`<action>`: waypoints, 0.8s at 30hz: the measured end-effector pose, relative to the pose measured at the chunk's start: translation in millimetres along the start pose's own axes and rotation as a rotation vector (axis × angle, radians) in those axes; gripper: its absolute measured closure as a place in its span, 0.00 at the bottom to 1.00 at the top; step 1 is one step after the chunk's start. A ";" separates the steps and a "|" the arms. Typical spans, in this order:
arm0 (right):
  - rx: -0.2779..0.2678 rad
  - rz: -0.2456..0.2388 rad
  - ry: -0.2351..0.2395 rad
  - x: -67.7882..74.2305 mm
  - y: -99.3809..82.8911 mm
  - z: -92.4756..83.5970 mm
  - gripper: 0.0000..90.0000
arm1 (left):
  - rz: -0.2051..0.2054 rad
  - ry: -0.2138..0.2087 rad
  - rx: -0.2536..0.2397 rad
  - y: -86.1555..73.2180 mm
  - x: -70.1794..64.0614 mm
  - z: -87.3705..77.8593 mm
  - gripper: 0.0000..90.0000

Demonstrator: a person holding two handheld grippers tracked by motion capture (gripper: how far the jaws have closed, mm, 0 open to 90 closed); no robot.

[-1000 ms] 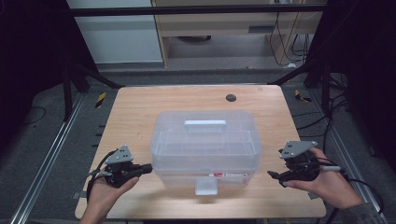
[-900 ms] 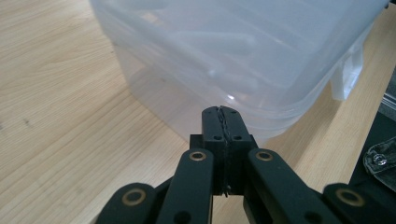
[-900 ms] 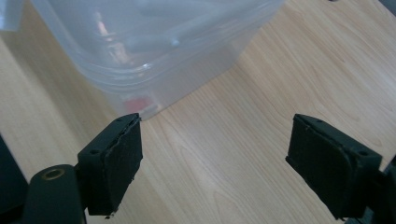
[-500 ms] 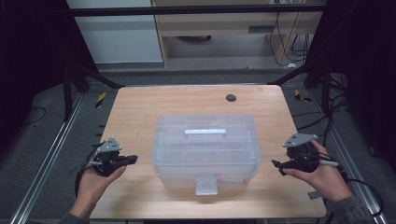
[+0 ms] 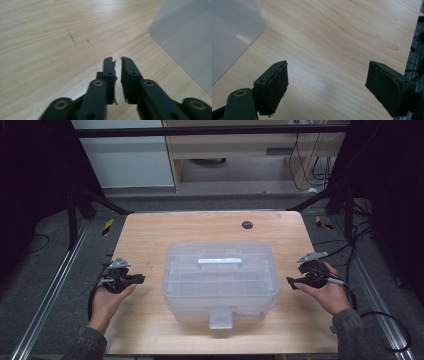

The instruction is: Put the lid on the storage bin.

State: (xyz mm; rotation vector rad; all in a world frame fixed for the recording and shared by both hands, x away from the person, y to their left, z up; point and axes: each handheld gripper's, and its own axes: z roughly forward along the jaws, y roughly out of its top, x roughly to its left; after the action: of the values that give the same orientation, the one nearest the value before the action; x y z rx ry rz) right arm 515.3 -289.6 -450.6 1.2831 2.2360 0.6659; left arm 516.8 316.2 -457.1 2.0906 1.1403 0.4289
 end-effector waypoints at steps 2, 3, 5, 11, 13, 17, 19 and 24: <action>-0.007 0.019 -0.006 -1.8 0.6 3.9 0.20 | -0.010 0.015 -0.006 -0.3 1.5 3.4 0.70; -0.025 0.052 -0.016 -4.4 1.1 10.4 0.19 | -0.021 0.039 -0.003 -1.8 4.0 10.0 0.53; -0.036 0.081 -0.013 -6.3 0.3 15.9 0.18 | -0.019 0.062 -0.005 -4.0 6.2 15.2 0.45; -0.044 0.146 0.010 -8.2 -9.8 35.5 0.16 | -0.051 0.082 0.008 -12.9 10.4 32.0 0.24; -0.046 0.158 0.004 -6.9 -12.2 40.9 0.16 | -0.047 0.096 -0.003 -14.1 9.6 34.7 0.22; -0.056 0.182 0.012 -4.3 -13.2 49.6 0.15 | -0.062 0.086 -0.010 -15.9 9.1 40.4 0.16; -0.061 0.190 0.011 -2.6 -13.5 53.1 0.15 | -0.063 0.088 -0.006 -17.4 8.1 44.1 0.15; -0.097 0.216 0.012 -0.1 -16.2 60.8 0.11 | -0.060 0.119 -0.033 -22.1 6.2 47.7 0.11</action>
State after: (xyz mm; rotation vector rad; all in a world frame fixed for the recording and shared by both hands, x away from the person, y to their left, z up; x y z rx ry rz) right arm 542.2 -286.3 -507.4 1.4876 2.0648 0.8513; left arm 534.7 309.1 -506.5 2.0194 1.2520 0.5460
